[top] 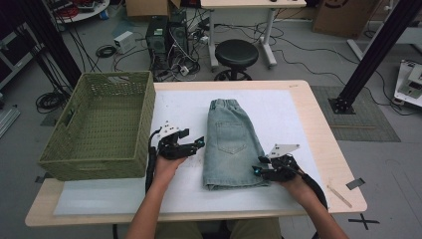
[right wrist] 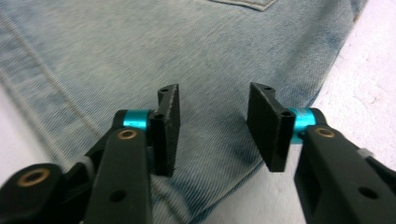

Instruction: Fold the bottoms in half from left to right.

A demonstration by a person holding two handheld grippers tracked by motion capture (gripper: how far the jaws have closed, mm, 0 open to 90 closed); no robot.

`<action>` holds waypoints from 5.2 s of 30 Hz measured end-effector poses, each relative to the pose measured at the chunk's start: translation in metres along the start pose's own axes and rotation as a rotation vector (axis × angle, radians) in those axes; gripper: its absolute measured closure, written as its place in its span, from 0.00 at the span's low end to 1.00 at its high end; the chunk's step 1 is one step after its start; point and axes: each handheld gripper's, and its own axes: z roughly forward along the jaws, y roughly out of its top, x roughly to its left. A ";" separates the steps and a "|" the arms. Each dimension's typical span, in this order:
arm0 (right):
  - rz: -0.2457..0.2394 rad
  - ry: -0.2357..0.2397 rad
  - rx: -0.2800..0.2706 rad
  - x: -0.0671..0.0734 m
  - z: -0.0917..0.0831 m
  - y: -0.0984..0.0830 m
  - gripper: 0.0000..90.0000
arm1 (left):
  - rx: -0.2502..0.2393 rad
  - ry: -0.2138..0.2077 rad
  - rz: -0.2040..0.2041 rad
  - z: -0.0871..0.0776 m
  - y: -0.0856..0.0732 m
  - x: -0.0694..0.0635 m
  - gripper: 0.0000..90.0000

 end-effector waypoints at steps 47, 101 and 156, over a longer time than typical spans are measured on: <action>0.242 -0.018 -0.119 -0.065 0.117 0.144 0.28 | 0.026 -0.007 0.062 -0.010 -0.015 -0.001 0.28; 0.217 -0.007 -0.137 -0.041 0.087 0.115 0.36 | 0.026 0.004 0.051 -0.016 -0.016 0.002 0.28; -0.025 0.172 -0.018 0.028 0.081 0.094 0.48 | 0.026 0.030 0.037 -0.025 -0.018 0.009 0.28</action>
